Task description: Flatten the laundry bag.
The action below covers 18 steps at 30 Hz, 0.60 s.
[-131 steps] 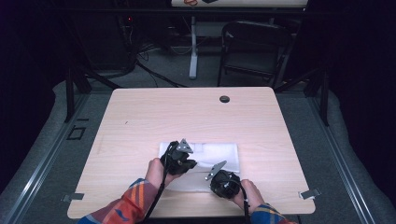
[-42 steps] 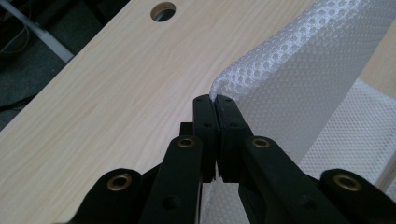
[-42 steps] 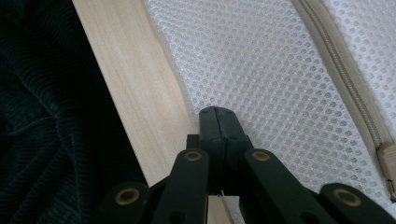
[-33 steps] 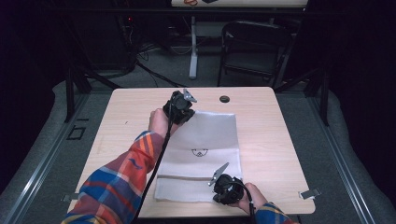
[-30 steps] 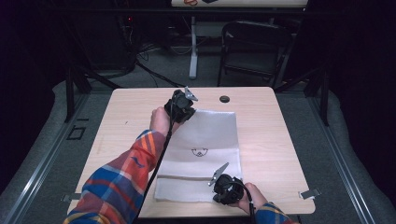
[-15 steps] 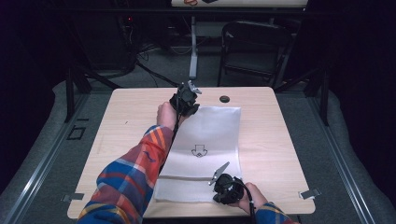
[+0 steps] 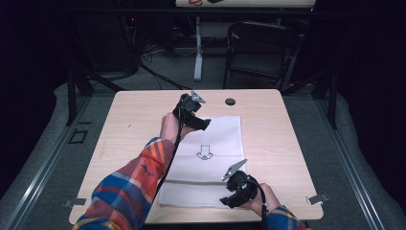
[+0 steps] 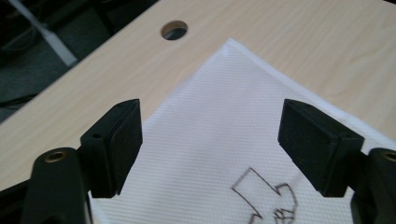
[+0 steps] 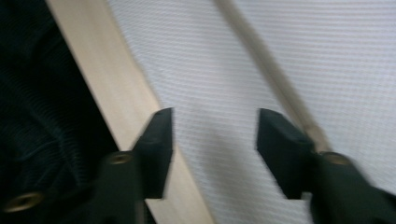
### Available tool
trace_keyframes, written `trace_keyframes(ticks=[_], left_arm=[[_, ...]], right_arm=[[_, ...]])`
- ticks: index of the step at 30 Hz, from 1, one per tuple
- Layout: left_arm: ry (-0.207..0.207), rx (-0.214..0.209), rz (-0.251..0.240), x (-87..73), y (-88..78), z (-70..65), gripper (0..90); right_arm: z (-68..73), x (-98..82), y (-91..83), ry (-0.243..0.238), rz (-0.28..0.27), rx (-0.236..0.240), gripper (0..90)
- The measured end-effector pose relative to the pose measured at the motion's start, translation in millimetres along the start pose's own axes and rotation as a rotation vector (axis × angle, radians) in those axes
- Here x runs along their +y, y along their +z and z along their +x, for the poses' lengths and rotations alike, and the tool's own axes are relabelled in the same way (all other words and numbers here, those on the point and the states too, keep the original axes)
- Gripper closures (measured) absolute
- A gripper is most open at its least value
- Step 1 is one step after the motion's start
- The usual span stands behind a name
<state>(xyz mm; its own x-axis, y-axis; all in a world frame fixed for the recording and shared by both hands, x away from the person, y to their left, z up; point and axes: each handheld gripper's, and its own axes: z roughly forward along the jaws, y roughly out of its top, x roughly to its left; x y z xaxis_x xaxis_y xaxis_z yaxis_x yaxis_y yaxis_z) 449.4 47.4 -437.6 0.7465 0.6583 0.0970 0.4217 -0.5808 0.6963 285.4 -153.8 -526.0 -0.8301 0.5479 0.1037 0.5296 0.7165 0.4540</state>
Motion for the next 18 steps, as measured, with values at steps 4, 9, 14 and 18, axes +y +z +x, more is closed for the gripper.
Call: trace_keyframes(ticks=[4, 9, 14, 18], left_arm=[[-0.004, -0.048, 0.002, -13.8, -1.2, -7.2, 16.5], [-0.013, -0.093, 0.011, -30.3, -2.3, -14.8, 15.2], [-0.018, -0.142, 0.023, -48.4, -3.3, -24.5, 10.6], [-0.002, -0.164, 0.037, -60.1, -3.9, -35.3, 9.8]], right_arm=[[-9.0, -4.2, -10.4, 0.049, -0.029, -0.028, 17.3], [-18.2, -8.6, -17.9, 0.082, -0.052, -0.043, 9.6], [-27.6, -14.2, -22.4, 0.088, -0.061, -0.052, 6.4], [-38.2, -21.4, -25.6, 0.112, -0.07, -0.05, 7.4]])
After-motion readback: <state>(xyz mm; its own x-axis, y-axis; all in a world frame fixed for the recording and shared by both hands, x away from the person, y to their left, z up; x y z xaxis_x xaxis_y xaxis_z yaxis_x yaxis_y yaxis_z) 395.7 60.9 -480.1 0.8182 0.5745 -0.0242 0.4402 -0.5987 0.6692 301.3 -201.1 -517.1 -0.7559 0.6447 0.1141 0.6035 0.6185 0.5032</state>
